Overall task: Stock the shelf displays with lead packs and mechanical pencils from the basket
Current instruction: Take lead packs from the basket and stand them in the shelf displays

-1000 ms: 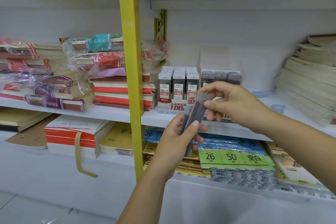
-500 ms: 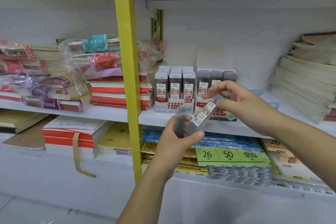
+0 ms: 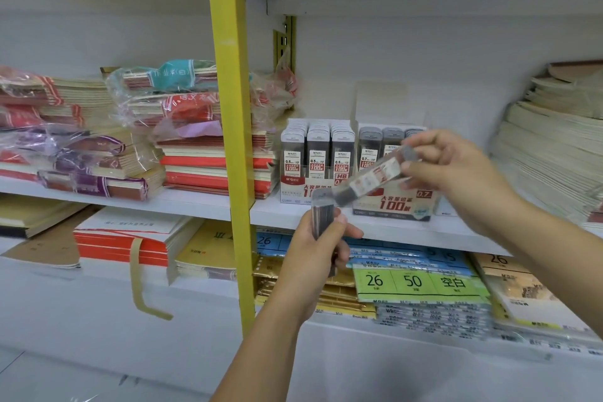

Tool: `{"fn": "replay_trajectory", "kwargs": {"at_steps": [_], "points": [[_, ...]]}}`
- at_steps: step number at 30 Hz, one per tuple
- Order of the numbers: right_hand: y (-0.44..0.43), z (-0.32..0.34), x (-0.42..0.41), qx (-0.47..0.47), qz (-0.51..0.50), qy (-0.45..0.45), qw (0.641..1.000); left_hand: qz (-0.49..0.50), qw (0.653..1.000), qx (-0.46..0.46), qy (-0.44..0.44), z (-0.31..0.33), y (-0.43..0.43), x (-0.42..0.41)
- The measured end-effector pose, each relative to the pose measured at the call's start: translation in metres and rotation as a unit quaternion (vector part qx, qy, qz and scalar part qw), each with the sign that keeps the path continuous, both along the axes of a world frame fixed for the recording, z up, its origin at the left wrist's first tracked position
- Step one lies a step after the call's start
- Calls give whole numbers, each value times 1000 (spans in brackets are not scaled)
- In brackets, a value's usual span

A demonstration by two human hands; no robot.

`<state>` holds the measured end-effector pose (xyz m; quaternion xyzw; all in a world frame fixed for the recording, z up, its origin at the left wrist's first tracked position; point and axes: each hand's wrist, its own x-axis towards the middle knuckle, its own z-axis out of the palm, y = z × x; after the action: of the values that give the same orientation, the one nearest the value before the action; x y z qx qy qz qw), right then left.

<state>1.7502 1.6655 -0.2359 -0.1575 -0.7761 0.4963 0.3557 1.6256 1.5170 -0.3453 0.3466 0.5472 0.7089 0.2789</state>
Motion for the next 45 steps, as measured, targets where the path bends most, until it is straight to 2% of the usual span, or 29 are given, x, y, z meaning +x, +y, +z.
{"fn": "replay_trajectory", "kwargs": {"at_steps": [2, 4, 6, 10, 12, 16, 22, 25, 27, 31, 33, 38, 42, 45], "points": [[7, 17, 3, 42, -67, 56, 995, 10, 1000, -2, -15, 2, 1, -2], [14, 31, 1, 129, -110, 85, 982, 21, 1000, 6, -9, 3, 2, -4], [17, 37, -6, 230, -120, 61, 964, 30, 999, 18, 4, 3, 2, -5], [21, 35, -31, 392, -114, -59, 911, 49, 998, 31, 21, 2, 2, -6], [26, 34, -43, 418, -106, -102, 897, 52, 998, 34, 26, 2, 2, -7], [35, 27, -56, 396, -115, -136, 901, 50, 998, 33, 37, 3, 2, -8], [40, 16, -52, 456, -169, -154, 860, 32, 999, 26, 16, 5, 2, -8], [32, 15, -42, 451, -179, -114, 867, 26, 999, 16, 31, 5, 0, -5], [20, 12, -33, 432, -161, -83, 884, 21, 999, 23, 39, 8, -2, -2], [-11, -1, -19, 303, 7, -114, 946, -1, 998, 25, 65, 18, -4, 7], [-17, -8, -16, 266, 56, -129, 954, -16, 996, 19, 82, 24, -2, 12], [-6, -3, -3, 145, 96, -53, 983, -34, 993, -14, 112, 35, -3, 10], [2, -6, 5, 76, 137, -37, 987, -37, 989, -52, 134, 33, -7, 3], [0, -12, 4, 47, 133, -15, 990, -30, 990, -33, 131, 33, -5, 4]]}}
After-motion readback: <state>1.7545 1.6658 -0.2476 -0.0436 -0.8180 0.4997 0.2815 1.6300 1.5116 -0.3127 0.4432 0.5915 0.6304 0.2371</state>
